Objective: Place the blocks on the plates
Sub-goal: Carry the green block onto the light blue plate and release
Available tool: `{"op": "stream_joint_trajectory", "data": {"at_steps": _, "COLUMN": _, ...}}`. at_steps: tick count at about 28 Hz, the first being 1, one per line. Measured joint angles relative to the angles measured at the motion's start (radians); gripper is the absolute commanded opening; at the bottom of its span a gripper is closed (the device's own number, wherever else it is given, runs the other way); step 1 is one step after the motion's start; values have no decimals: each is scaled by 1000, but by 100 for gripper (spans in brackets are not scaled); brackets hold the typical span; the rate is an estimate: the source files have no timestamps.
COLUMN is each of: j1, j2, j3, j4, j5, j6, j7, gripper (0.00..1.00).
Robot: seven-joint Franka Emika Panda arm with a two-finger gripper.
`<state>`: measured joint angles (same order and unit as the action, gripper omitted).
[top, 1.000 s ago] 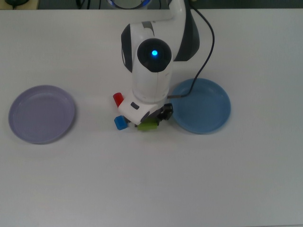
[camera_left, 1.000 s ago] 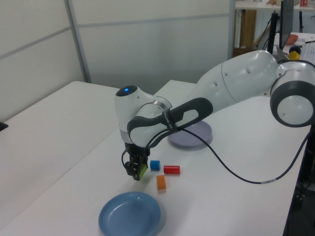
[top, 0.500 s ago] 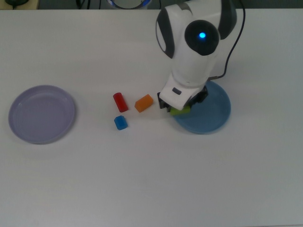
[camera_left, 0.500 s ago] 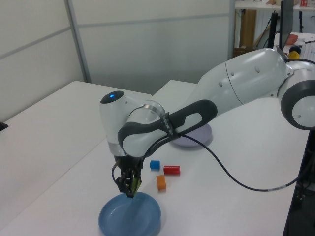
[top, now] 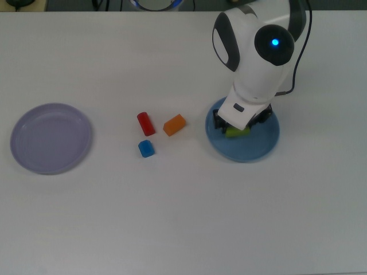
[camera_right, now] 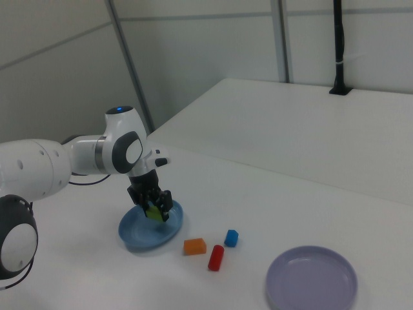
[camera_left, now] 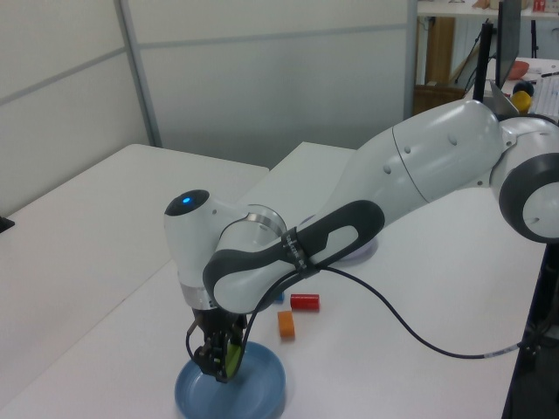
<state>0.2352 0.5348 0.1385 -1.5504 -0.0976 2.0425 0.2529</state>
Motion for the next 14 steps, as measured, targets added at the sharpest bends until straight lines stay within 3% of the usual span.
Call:
{"op": "stream_joint_trajectory", "data": {"at_steps": 3, "j1": 2, "j2": 7, "j3": 0, "j4": 0, "j5": -1, "j6": 6, "j7": 4, "gripper": 100}}
{"op": "stream_joint_trajectory", "data": {"at_steps": 14, "j1": 2, "j2": 2, "j3": -3, "j4": 3, "j5": -30, "j6": 7, "j7": 11, "gripper": 100}}
